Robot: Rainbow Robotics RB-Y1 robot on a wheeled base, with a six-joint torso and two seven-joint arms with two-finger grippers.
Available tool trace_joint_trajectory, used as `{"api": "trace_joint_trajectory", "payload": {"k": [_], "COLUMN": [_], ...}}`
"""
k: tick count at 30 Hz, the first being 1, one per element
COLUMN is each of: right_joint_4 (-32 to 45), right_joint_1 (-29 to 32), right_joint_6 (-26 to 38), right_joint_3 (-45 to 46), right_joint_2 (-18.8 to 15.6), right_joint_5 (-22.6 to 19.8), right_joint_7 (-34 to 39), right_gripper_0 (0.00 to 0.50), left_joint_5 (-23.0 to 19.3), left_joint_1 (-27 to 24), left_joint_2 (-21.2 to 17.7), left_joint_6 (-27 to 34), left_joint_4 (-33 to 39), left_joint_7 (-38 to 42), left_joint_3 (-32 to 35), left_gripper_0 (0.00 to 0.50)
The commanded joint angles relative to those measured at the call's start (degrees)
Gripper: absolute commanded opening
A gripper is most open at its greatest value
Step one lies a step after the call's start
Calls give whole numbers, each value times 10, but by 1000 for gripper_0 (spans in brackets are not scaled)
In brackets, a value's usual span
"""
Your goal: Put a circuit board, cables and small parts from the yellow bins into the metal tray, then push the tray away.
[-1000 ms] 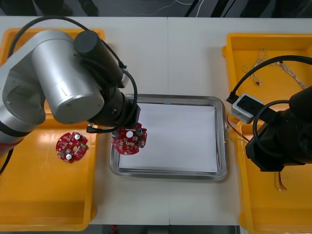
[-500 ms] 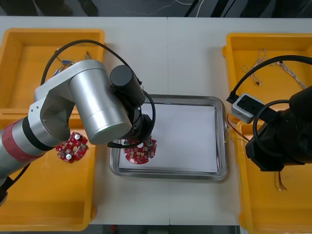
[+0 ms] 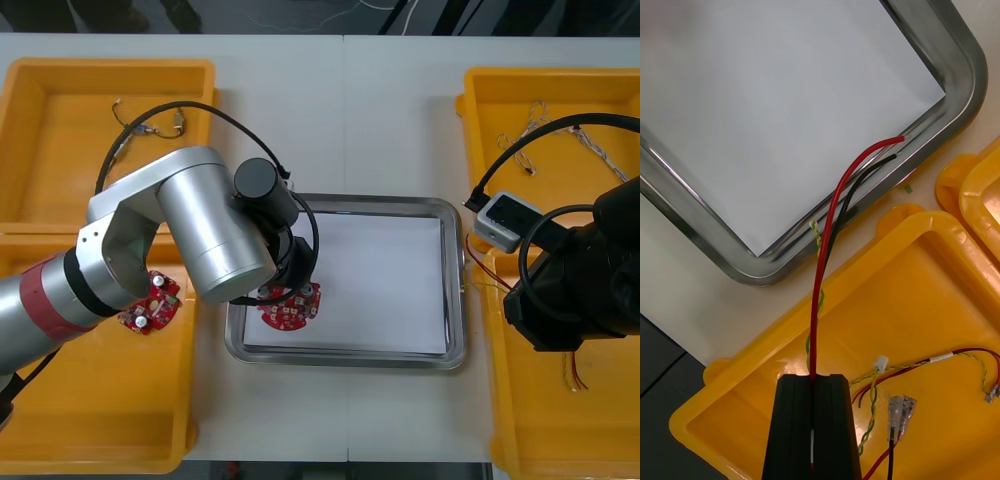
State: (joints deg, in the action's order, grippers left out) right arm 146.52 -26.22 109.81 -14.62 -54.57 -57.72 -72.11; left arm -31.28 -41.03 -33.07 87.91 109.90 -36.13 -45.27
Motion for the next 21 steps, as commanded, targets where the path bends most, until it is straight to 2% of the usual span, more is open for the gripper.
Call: {"api": "trace_joint_trajectory", "payload": {"k": [1,18,19,20,21], "right_joint_4": [15,15,15,15,15], "right_joint_1": [-15,-15,-15,-14,-15], "right_joint_6": [2,2,2,2,2], "right_joint_3": [-7,-6,-6,-6,-6], "right_joint_2": [2,2,2,2,2], "right_joint_5": [3,3,3,3,3], "right_joint_7": [17,17,17,17,17], "right_gripper_0": [0,0,0,0,0], "left_joint_5": [8,13,12,13,13], "left_joint_1": [9,26,26,26,26], "left_joint_2": [3,-7,-7,-7,-7], "left_joint_6": [-11,-28,-30,-33,-34], "left_joint_4": [-3,-3,-3,-3,-3], "left_joint_7": [48,50,50,51,53], "left_joint_3": [-14,-22,-22,-22,-22], "left_gripper_0": [0,5,36,140,210]}}
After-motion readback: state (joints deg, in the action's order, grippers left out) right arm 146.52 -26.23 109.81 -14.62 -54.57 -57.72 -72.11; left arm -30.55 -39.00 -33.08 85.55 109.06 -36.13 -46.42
